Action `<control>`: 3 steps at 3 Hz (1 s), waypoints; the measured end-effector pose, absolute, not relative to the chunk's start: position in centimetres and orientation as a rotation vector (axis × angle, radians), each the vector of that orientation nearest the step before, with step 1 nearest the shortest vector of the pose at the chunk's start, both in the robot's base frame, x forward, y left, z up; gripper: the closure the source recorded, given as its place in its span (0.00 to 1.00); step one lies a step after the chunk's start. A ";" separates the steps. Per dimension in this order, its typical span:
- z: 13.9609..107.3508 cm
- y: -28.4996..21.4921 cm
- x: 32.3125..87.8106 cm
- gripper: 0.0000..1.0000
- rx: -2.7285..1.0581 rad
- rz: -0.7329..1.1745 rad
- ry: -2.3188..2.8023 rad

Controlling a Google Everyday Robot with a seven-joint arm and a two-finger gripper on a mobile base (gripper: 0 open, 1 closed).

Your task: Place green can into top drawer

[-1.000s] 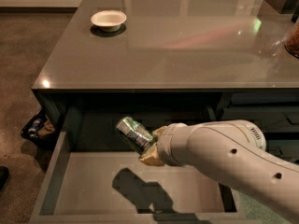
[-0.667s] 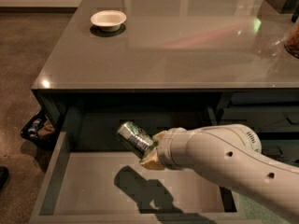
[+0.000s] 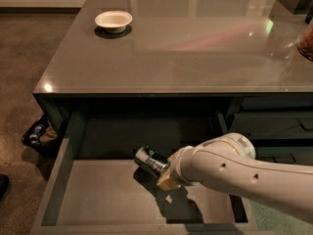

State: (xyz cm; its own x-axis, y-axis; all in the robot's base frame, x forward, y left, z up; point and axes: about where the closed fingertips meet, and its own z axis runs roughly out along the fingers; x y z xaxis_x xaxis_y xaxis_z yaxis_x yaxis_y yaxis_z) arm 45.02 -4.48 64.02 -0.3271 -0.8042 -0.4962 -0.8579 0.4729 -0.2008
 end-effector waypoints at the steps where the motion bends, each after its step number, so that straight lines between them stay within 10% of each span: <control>1: 60.7 -5.1 45.0 1.00 -1.420 0.134 2.254; 3: 60.3 -5.1 45.0 0.82 -1.427 0.137 2.261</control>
Offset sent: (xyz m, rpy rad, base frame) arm 0.0003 -0.0060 -0.0313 -0.0429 0.0640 0.0058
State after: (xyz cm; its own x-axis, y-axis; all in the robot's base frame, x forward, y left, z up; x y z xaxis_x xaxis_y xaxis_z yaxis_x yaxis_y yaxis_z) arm 45.04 -5.12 60.27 -0.3559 -0.8296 -0.4301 -0.8754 0.4571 -0.1572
